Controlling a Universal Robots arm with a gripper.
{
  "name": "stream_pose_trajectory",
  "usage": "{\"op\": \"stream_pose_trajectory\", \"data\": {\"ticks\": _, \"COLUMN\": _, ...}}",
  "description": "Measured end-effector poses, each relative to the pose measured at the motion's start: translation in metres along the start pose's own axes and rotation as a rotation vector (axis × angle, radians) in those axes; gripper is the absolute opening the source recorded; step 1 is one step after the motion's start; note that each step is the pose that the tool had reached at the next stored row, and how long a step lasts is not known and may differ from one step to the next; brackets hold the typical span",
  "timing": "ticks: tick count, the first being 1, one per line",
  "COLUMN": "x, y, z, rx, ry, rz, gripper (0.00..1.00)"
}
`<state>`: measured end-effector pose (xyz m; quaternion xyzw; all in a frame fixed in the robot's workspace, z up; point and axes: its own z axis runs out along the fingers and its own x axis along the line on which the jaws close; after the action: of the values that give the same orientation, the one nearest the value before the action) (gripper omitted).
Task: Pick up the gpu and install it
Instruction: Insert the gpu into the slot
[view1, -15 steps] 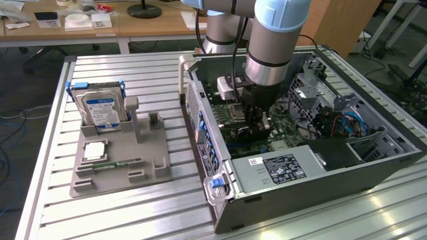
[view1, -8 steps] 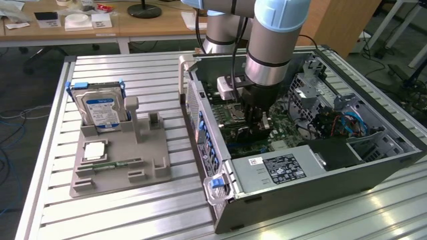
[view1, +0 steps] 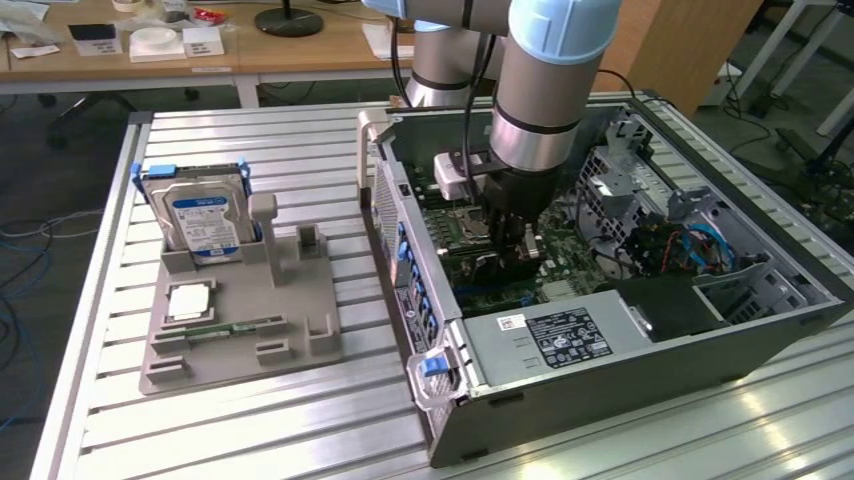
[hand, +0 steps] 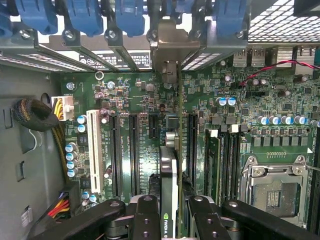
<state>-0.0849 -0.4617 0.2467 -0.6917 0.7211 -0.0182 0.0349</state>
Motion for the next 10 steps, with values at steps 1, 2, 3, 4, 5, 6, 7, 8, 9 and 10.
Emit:
{"op": "stream_pose_trajectory", "data": {"ticks": 1, "x": -0.0003, "y": -0.0001, "z": 0.0009, "rx": 0.0011, "ry": -0.0026, "rz": 0.000, "gripper": 0.26}}
{"op": "stream_pose_trajectory", "data": {"ticks": 2, "x": -0.0002, "y": -0.0001, "z": 0.0007, "rx": 0.0006, "ry": -0.0014, "rz": 0.000, "gripper": 0.27}}
{"op": "stream_pose_trajectory", "data": {"ticks": 3, "x": -0.0002, "y": -0.0001, "z": 0.0006, "rx": 0.0006, "ry": -0.0012, "rz": 0.000, "gripper": 0.27}}
{"op": "stream_pose_trajectory", "data": {"ticks": 4, "x": 0.0000, "y": 0.0000, "z": 0.0001, "rx": 0.0000, "ry": -0.0001, "rz": 0.000, "gripper": 0.34}}
{"op": "stream_pose_trajectory", "data": {"ticks": 5, "x": 0.0000, "y": 0.0000, "z": 0.0000, "rx": 0.0000, "ry": 0.0000, "rz": 0.000, "gripper": 0.34}}
{"op": "stream_pose_trajectory", "data": {"ticks": 6, "x": 0.0000, "y": 0.0000, "z": 0.0001, "rx": 0.0001, "ry": -0.0002, "rz": 0.000, "gripper": 0.34}}
{"op": "stream_pose_trajectory", "data": {"ticks": 7, "x": 0.0000, "y": 0.0000, "z": 0.0000, "rx": 0.0001, "ry": 0.0000, "rz": 0.000, "gripper": 0.34}}
{"op": "stream_pose_trajectory", "data": {"ticks": 8, "x": 0.0000, "y": 0.0000, "z": 0.0000, "rx": 0.0000, "ry": 0.0000, "rz": 0.000, "gripper": 0.34}}
{"op": "stream_pose_trajectory", "data": {"ticks": 9, "x": 0.0000, "y": -0.0001, "z": 0.0001, "rx": 0.0000, "ry": 0.0000, "rz": 0.000, "gripper": 0.34}}
{"op": "stream_pose_trajectory", "data": {"ticks": 10, "x": 0.0000, "y": -0.0006, "z": 0.0000, "rx": -0.0015, "ry": 0.0002, "rz": 0.000, "gripper": 0.34}}
